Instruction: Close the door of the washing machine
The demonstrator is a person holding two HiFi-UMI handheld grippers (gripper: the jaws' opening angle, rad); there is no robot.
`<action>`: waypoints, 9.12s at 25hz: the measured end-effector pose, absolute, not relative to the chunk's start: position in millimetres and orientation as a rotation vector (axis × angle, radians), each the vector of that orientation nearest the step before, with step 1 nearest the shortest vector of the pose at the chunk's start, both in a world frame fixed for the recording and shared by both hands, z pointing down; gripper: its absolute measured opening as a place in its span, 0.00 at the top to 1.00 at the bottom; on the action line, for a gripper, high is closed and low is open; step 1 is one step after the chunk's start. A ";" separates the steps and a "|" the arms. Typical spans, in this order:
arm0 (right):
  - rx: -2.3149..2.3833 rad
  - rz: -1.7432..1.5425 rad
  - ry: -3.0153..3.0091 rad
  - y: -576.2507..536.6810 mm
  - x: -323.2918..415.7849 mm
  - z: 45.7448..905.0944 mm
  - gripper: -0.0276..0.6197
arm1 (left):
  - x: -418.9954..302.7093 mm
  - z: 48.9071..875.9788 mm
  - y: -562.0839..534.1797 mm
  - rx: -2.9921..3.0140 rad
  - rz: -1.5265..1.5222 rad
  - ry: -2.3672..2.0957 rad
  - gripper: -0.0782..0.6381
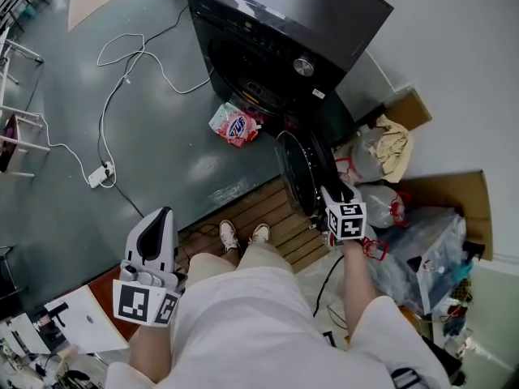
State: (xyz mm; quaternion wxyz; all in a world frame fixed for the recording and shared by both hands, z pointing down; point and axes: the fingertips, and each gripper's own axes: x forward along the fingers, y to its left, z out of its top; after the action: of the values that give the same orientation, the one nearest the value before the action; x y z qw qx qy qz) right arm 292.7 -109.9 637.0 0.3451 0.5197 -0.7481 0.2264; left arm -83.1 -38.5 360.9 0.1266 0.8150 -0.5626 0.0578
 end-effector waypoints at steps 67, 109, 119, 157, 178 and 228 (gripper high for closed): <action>1.258 0.884 -2.018 -101.2 108.5 638.2 0.63 | -137.7 364.9 -3.7 2.216 0.012 -1.794 0.88; 1.118 0.890 -2.047 -188.1 -31.1 629.9 0.69 | -228.7 385.0 -57.7 2.109 -0.095 -1.836 0.88; 0.539 -0.300 -1.867 -245.7 -74.9 645.2 0.54 | -248.1 400.5 -61.4 2.040 -0.093 -1.845 0.88; 0.743 -0.489 -1.830 -418.3 -97.2 653.1 0.60 | -257.0 463.6 -128.8 2.056 -0.026 -1.861 0.88; 0.461 -0.890 -1.345 -448.2 -23.2 712.8 0.82 | -251.8 488.2 -115.5 2.025 -0.026 -1.815 0.88; 1.223 0.033 -2.131 -293.9 99.8 486.7 0.96 | -139.0 344.3 -89.5 2.372 0.055 -1.791 0.88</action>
State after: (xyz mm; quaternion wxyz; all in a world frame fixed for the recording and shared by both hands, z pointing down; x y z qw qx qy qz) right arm 99.8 -293.9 486.7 0.3358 0.4687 -0.8169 0.0127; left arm -139.0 -89.5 344.3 0.0843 0.7950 -0.6005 0.0184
